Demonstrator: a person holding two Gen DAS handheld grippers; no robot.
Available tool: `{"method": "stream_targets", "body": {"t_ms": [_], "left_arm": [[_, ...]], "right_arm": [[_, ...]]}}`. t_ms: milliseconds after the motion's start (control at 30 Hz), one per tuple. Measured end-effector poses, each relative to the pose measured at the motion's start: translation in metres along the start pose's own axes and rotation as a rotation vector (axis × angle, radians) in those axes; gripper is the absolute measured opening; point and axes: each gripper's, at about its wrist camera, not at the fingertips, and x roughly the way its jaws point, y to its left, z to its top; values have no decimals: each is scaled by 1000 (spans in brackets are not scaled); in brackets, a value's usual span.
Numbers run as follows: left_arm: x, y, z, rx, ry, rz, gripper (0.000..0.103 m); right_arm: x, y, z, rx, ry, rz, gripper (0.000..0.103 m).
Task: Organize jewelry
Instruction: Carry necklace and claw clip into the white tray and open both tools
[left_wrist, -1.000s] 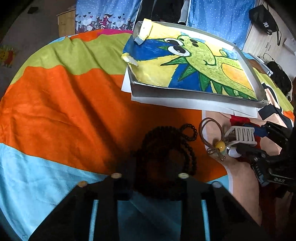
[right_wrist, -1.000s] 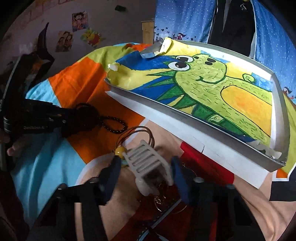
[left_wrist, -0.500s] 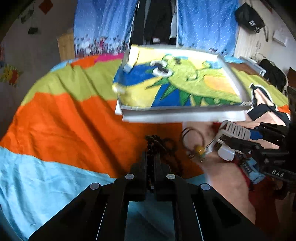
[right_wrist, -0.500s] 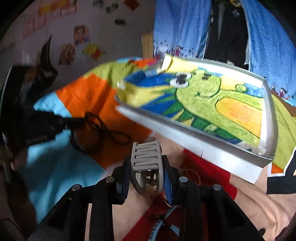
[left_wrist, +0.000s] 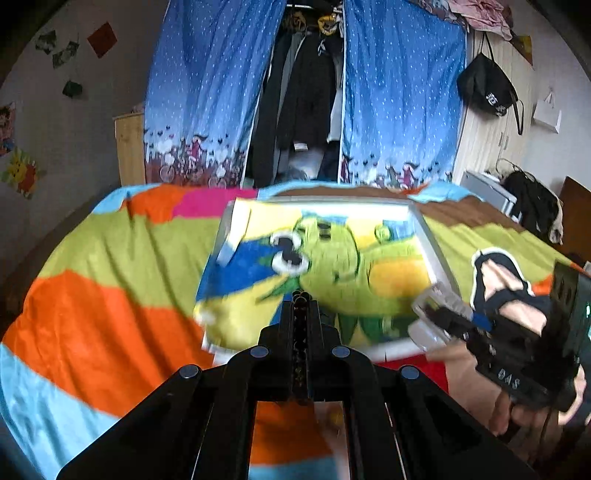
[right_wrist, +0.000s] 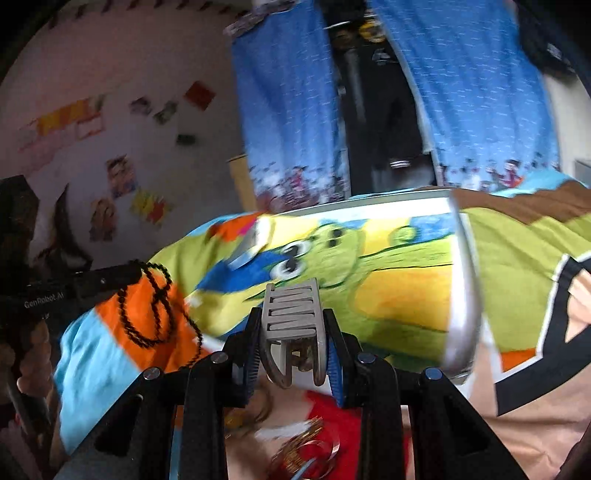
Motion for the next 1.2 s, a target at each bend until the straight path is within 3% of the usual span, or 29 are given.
{"method": "stream_targets", "body": {"t_ms": [300, 533, 667, 733, 767, 800, 833, 900, 967, 1133, 1167, 1200], "left_arm": [[67, -6, 24, -57, 21, -26, 3], [109, -7, 7, -69, 122, -10, 3], [123, -7, -6, -96, 182, 56, 3], [123, -6, -10, -104, 191, 76, 4], [123, -6, -10, -108, 198, 79, 5], [122, -5, -11, -114, 203, 84, 10], [121, -4, -11, -121, 205, 92, 14], [114, -1, -11, -133, 192, 109, 43], [102, 1, -12, -149, 154, 129, 56], [71, -4, -8, -171, 106, 140, 62], [66, -7, -7, -163, 99, 146, 66], [58, -10, -7, -156, 88, 157, 78]], "right_arm": [[22, -51, -2, 109, 22, -58, 29], [34, -66, -9, 123, 85, -102, 30], [34, -65, -10, 104, 99, -122, 30], [33, -65, -10, 101, 102, -124, 34], [33, -64, -10, 100, 102, -128, 43], [32, -64, -10, 97, 97, -136, 53], [28, -64, -10, 96, 86, -144, 58], [25, -65, -8, 105, 75, -140, 60], [22, -65, -6, 104, 69, -148, 61], [0, -59, 0, 86, 7, -180, 80], [-7, -56, 1, 74, -11, -190, 83], [-11, -54, 3, 67, -21, -196, 87]]}}
